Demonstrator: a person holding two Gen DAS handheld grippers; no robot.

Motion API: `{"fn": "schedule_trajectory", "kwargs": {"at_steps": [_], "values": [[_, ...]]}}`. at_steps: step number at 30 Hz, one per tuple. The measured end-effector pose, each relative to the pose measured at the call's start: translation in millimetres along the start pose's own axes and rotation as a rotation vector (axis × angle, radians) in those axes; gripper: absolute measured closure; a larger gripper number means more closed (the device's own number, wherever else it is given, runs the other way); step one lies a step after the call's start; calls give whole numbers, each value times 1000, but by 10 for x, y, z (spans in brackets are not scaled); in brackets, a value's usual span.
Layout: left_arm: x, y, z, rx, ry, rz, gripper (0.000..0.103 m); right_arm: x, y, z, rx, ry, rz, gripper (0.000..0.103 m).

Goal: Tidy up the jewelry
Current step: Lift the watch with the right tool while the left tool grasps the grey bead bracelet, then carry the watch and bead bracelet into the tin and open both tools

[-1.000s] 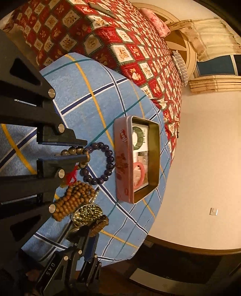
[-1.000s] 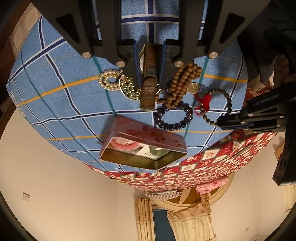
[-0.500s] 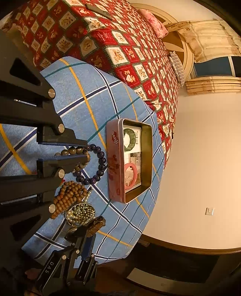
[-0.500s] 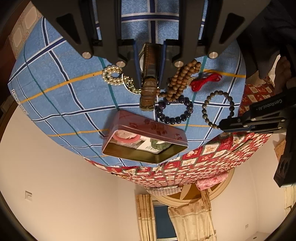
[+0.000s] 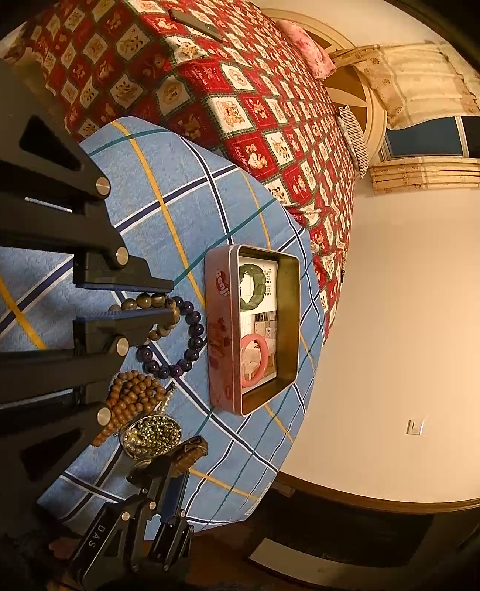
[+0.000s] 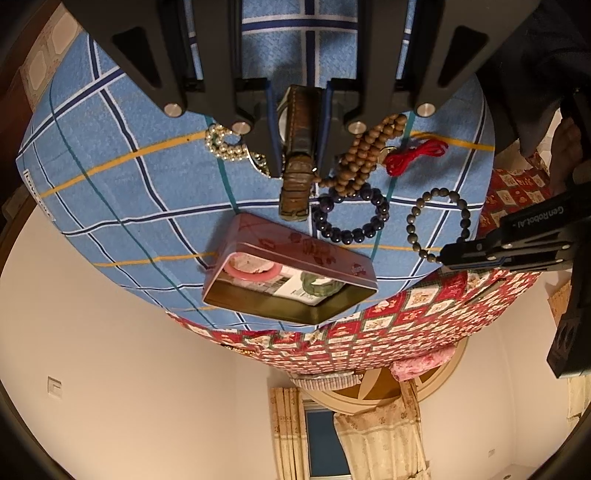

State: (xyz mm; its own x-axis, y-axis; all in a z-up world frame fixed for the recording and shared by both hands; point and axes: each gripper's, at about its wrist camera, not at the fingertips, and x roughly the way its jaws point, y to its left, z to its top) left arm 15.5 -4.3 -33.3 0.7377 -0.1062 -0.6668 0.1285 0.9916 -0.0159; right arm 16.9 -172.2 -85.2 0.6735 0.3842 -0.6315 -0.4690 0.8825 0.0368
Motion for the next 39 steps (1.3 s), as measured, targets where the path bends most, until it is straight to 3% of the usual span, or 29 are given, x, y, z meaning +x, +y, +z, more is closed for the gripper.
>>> {"fn": "schedule_trajectory", "kwargs": {"at_steps": [12,39], "values": [[22,51,253,5,-34,-17,95,112,-24,210,-36,3,-10,82],[272,77,918,61,-104,18,95,392,-76,912,-101,-21,-24,82]]}}
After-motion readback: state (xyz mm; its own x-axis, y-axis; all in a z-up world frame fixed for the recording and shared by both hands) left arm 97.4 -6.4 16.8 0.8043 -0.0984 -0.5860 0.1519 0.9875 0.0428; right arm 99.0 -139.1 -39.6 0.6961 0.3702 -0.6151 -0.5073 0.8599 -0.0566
